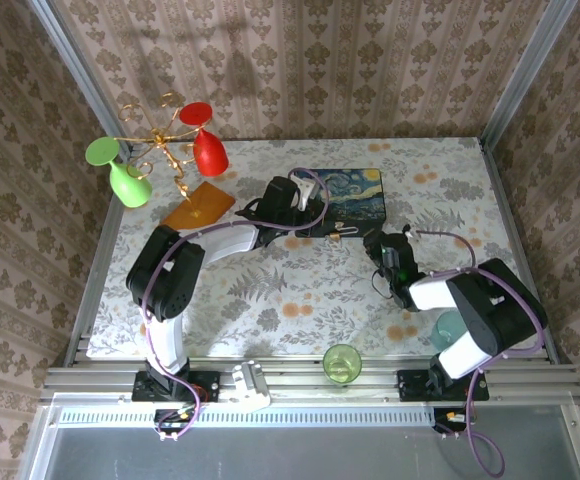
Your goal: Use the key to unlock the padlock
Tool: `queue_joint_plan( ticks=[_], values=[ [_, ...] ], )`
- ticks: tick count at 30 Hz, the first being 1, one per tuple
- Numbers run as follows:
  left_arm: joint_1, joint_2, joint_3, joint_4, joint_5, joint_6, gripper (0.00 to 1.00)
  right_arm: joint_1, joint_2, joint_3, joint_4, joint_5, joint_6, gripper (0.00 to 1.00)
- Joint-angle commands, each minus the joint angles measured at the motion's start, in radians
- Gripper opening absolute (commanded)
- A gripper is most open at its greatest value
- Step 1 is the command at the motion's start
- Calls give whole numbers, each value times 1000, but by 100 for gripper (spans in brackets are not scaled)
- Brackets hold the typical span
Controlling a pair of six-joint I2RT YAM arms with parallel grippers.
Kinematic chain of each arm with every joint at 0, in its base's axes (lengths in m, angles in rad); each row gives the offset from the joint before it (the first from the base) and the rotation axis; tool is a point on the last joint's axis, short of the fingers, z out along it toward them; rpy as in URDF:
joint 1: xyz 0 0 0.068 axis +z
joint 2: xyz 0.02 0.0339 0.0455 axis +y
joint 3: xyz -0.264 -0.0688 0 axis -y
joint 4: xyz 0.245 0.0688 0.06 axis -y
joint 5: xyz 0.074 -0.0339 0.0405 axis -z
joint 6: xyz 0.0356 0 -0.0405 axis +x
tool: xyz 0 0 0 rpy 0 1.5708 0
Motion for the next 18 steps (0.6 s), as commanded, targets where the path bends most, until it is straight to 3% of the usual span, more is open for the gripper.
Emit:
queue_joint_plan(
  ticks=[1,4,8,12,15,18],
  values=[
    [6,37,-56,-233,-3,-38,23,-6,59,14,71,-192,-68,49],
    [4,35,-55,-230,-3,-42,23,-4,101,24,158,-225,-51,54],
    [0,32,-52,-238,-3,-37,23,-3,170,76,161,-248,-14,45],
    [0,30,-55,-232,-2,-41,23,10,187,78,176,-197,-8,36],
    [-1,37,-54,-232,2,-43,23,30,194,83,161,-129,12,36],
    [0,42,-54,-236,4,-41,23,40,233,63,263,-78,63,37]
  ],
)
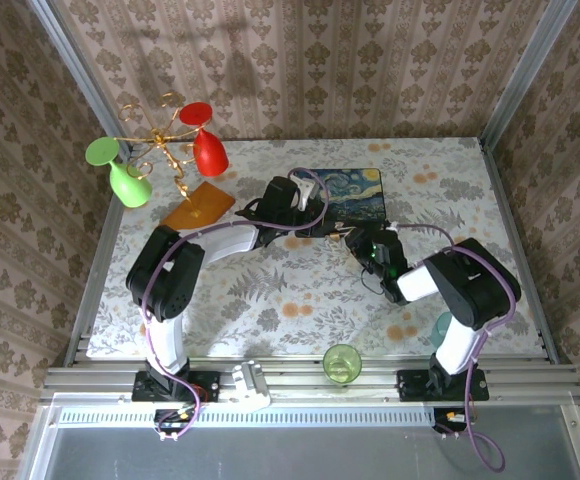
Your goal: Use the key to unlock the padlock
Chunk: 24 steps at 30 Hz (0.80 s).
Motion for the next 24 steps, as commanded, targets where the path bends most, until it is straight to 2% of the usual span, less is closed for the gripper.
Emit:
queue_joint_plan(
  ticks=[1,7,12,18,21,24],
  values=[
    [0,43,-56,-235,4,-35,23,13,66,-9,149,98,66,37],
    [0,36,-74,-238,4,-36,22,15,175,12,301,114,115,37],
    [-1,41,-84,-232,7,-39,22,25,176,40,287,97,119,37],
    [0,52,-80,-244,1,-36,20,23,213,25,338,188,149,30],
    [-2,57,-75,-267,-12,-27,14,18,217,17,344,243,163,29],
    [2,56,-91,-268,-20,-26,14,11,182,5,302,295,147,30]
  ],
)
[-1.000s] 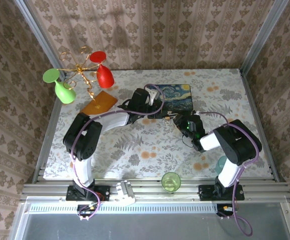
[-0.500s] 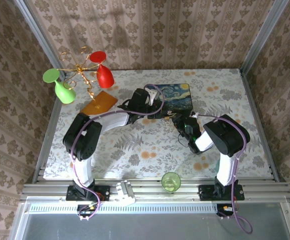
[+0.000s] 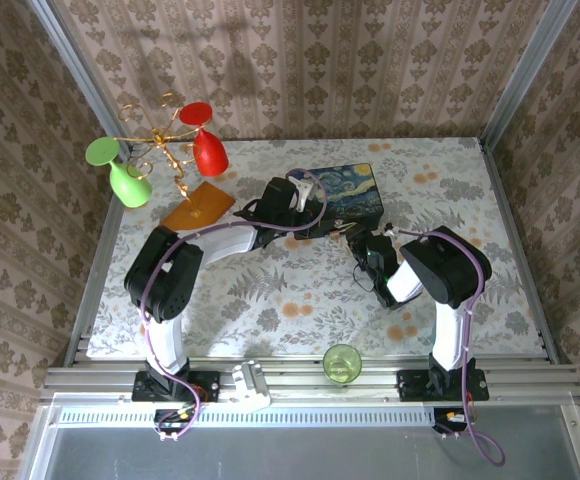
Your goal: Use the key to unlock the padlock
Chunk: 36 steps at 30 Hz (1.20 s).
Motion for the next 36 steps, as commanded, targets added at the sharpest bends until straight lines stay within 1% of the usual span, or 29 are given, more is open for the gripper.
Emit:
queue_joint_plan(
  ticks=[1,4,7,11,16,18,19,21,23,24,29,31,32,35,36],
  values=[
    [2,67,-81,-254,-16,-28,14,-17,-26,-12,-43,138,1,29],
    [7,65,-99,-243,-15,-32,13,-39,-47,-3,-96,134,-18,30],
    [10,68,-103,-240,-15,-33,11,-65,-36,6,-129,127,9,30],
    [14,62,-114,-243,-22,-32,11,-101,-46,-35,-135,143,14,31],
    [19,69,-111,-241,-19,-31,11,-131,-86,-38,-144,111,-25,34],
    [19,68,-111,-233,-13,-32,11,-131,-88,0,-185,53,-54,35],
    [19,68,-111,-229,-8,-34,11,-131,-79,25,-186,-13,-74,36],
    [19,68,-103,-227,0,-40,11,-126,-50,29,-95,-111,-111,40],
    [19,64,-95,-225,2,-44,11,-135,-12,-24,61,-166,-132,46],
    [18,62,-94,-223,2,-47,11,-149,-8,-31,56,-203,-135,47],
    [17,52,-85,-229,4,-39,12,-196,-34,-62,56,-307,-219,50],
    [18,53,-83,-235,1,-32,12,-213,-33,-39,58,-378,-259,51],
    [18,53,-84,-235,2,-32,12,-225,-27,-16,58,-438,-282,51],
    [19,48,-84,-235,4,-32,12,-240,-33,3,63,-502,-316,51],
    [19,47,-84,-235,4,-32,12,-246,-40,-6,64,-505,-319,51]
  ],
)
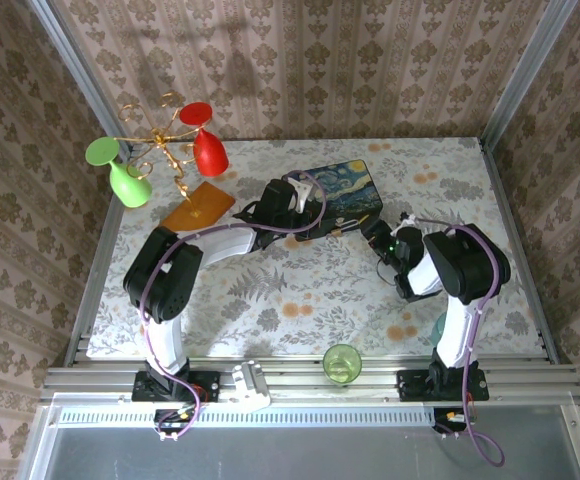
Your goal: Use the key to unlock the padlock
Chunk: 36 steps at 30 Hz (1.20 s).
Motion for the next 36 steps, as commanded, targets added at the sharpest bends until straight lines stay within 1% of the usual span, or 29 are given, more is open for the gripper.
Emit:
queue_joint_plan(
  ticks=[1,3,6,9,14,20,23,28,31,36],
  values=[
    [13,51,-59,-273,-20,-17,12,-18,-20,5,26,-114,-87,52],
    [13,51,-62,-272,-20,-17,12,-32,-32,-4,28,-126,-88,52],
    [13,52,-67,-262,-16,-22,12,-49,0,49,25,-233,-90,53],
    [12,52,-66,-260,-13,-24,12,-55,38,101,26,-299,-95,53],
    [13,52,-63,-265,-10,-23,12,-61,68,141,24,-349,-117,54],
    [11,52,-64,-264,-5,-25,12,-69,115,136,26,-335,-109,54],
    [12,52,-62,-266,-6,-24,12,-64,137,157,31,-353,-103,53],
    [10,61,-58,-269,-4,-23,12,-41,119,194,32,-403,-139,52],
    [10,67,-56,-269,-1,-24,12,-44,129,210,31,-414,-125,51],
    [11,66,-59,-269,-2,-25,12,-36,162,221,33,-399,-112,47]
  ],
)
